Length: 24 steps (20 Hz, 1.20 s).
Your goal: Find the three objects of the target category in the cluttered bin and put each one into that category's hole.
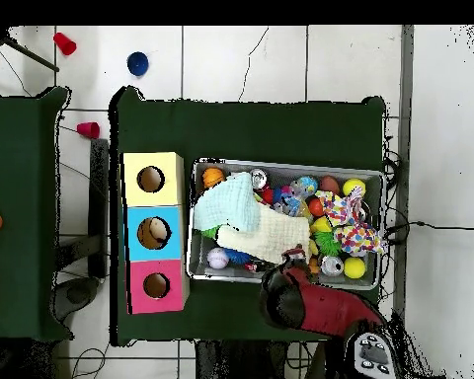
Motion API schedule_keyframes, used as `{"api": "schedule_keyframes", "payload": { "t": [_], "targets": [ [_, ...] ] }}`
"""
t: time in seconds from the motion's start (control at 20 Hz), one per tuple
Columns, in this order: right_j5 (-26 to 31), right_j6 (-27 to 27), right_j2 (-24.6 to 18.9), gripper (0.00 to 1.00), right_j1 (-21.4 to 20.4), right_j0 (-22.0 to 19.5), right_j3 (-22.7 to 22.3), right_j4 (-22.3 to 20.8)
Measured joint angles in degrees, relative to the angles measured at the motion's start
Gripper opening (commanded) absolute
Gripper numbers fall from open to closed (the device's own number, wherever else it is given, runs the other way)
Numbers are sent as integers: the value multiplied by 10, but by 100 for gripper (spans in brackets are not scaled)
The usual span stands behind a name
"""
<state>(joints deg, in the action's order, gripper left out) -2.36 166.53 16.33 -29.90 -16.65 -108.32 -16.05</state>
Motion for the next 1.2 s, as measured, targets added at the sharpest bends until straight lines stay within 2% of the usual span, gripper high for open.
{"api": "schedule_keyframes", "payload": {
  "t": [0.05,0.15,0.3,0.45,0.7,0.85,1.05,1.2],
  "targets": [
    [-32,0,6,100,18,0,1,1],
    [-63,0,12,100,27,0,1,0],
    [-86,0,17,100,32,-4,-3,0],
    [-90,0,11,100,30,-27,-4,-4],
    [-74,0,-23,100,23,-94,-5,-31],
    [-33,0,-51,100,12,-150,-5,-53],
    [4,0,-69,100,-4,-176,-6,-60],
    [27,0,-80,100,-17,-180,-6,-64]
  ]
}}
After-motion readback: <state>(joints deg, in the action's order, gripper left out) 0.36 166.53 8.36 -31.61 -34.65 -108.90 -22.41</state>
